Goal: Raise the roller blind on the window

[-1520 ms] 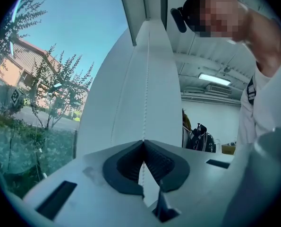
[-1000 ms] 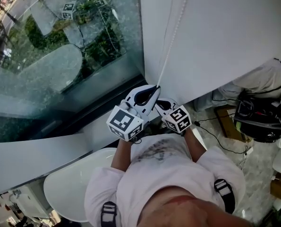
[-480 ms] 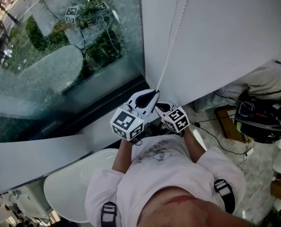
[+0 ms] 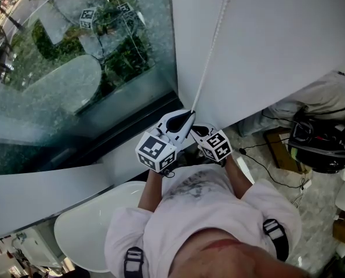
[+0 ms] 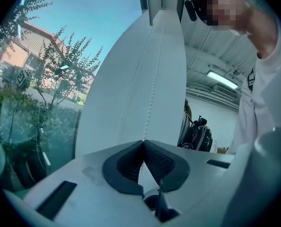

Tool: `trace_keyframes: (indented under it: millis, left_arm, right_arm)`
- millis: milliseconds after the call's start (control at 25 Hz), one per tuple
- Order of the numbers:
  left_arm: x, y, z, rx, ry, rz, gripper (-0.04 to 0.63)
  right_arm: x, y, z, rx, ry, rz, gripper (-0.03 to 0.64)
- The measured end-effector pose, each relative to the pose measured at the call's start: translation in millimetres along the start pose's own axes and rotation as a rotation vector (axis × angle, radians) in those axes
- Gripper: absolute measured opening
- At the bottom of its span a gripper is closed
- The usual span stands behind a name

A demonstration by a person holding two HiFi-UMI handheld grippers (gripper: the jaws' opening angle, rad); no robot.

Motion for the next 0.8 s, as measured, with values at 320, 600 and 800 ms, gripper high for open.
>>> trace_keyframes:
  millis: [320, 600, 800]
  left_arm:
    - [-1, -5, 1, -0.026, -0.009, -0.030, 0.009]
    - [-2, -12, 6, -0.078, -0.050, -0.083, 0.017]
    - [2, -19, 21, -0.137, -0.105, -0.090, 0.051]
  right_arm:
    - [3, -6, 3, -0.004, -0.006, 0.062, 0.063]
    - [13, -18, 15, -0.048, 0.026, 0.175, 0.090]
    - [22, -44, 42, -0.134, 0.050, 0.197, 0.141]
Point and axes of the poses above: the fingertips, and each gripper's own axes: z backward along the fingers, x to its left, y out of its underside, the point moved 9 cm from there along z, backward along the fingers, and after that the axes turned 7 degrees about -y, right-handed, at the moved point
